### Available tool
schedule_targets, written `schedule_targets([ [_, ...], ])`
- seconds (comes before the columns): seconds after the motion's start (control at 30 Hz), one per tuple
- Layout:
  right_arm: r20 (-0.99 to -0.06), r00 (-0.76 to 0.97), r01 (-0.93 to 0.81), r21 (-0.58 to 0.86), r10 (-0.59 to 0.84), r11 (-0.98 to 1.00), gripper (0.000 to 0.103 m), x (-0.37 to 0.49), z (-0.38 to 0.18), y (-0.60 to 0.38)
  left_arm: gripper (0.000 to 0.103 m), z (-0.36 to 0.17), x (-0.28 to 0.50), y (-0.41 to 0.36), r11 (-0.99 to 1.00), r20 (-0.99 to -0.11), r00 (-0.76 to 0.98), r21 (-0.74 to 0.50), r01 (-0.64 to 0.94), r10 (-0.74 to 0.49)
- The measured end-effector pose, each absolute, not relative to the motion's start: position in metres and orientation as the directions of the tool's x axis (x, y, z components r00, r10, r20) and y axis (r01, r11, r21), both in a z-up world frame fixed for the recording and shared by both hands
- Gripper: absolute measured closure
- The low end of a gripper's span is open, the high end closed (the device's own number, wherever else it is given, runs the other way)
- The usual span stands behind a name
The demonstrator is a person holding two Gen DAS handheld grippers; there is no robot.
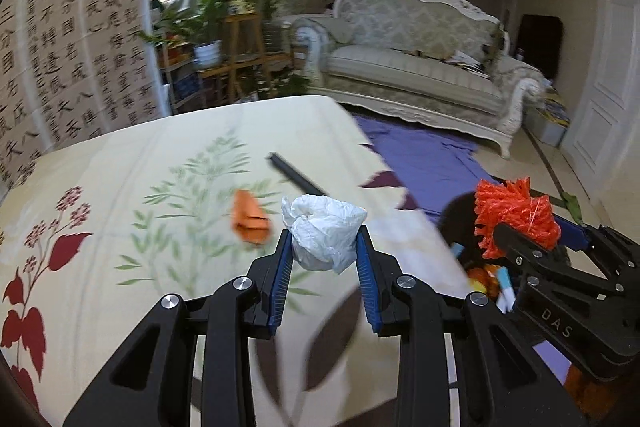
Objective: Collect trash
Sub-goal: 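Carry the white bag and orange net over the bin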
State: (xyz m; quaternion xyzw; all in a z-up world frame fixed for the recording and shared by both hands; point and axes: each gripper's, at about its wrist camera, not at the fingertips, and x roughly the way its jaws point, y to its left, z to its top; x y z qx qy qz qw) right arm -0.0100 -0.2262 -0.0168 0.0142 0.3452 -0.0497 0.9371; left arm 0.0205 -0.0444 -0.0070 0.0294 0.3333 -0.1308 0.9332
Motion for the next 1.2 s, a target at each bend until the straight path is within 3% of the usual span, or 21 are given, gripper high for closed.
schedule_targets([
  [0.6, -0.661, 0.723, 0.269, 0.001, -0.201, 0.963, 0.05, -0.043, -0.035, -0.298, 0.071, -0.018, 0.008, -0.125, 0.908, -0.647, 0.69, -0.008, 0.419, -0.324],
  [1.2, -0.664, 0.704, 0.353, 0.019, -0.252, 0.935, 0.05, -0.024, -0.045, -0.354, 0.071, -0.035, 0.032, -0.196, 0.876, -0.662, 0.671, 0.042, 0.48, -0.335],
])
